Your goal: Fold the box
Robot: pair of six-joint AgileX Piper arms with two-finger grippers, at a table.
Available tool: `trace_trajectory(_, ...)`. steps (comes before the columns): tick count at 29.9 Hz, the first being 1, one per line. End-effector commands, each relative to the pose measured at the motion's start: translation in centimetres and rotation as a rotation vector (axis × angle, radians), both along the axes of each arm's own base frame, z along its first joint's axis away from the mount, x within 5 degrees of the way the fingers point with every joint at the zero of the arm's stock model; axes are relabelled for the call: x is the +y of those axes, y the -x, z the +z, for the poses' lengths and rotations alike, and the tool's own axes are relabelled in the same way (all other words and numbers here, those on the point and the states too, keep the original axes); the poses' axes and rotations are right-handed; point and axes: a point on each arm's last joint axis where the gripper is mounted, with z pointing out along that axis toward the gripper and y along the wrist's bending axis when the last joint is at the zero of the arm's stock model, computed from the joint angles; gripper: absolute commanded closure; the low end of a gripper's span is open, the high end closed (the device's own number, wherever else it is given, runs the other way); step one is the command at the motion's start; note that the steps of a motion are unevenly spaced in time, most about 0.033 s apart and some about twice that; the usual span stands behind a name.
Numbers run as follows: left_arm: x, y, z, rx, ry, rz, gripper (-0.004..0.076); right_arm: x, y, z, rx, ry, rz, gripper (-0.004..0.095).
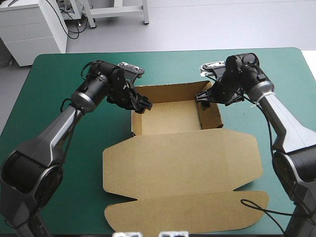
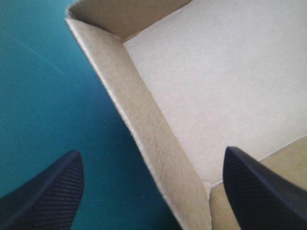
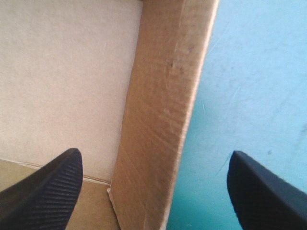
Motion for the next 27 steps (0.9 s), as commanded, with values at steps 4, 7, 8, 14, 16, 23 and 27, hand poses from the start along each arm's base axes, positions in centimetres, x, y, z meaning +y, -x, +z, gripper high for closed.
trace_trajectory(4,2.5,5.2,8.2,-0.148,0.028,-0.111,0.0195,-0.9,3.0,6.9,-0.191,-0.039,0.036,0.0143)
trace_trajectory(7,3.9,8.0,10.4,-0.216,0.041,-0.142,0.0325,-1.0,3.6,7.6,-0.210,-0.036,0.051,0.0143)
trace_trajectory(8,4.3,8.8,10.9,-0.235,0.043,-0.151,0.0376,-1.0,3.7,7.7,-0.212,-0.039,0.051,0.0143)
trace_trajectory(14,7.2,14.4,12.8,-0.328,0.037,-0.217,0.0734,-0.9,3.4,7.6,-0.214,-0.045,0.051,0.0143)
trace_trajectory(16,8.1,16.2,12.6,-0.338,0.028,-0.221,0.0729,-0.8,3.4,7.6,-0.224,-0.056,0.050,0.0143)
trace_trajectory(23,10.4,20.3,8.9,-0.275,-0.008,-0.224,0.0729,-0.8,3.3,7.7,-0.231,-0.058,0.049,0.0145)
trace_trajectory(27,11.4,21.9,5.5,-0.207,-0.042,-0.203,0.0729,-0.8,3.3,7.7,-0.231,-0.058,0.049,0.0145)
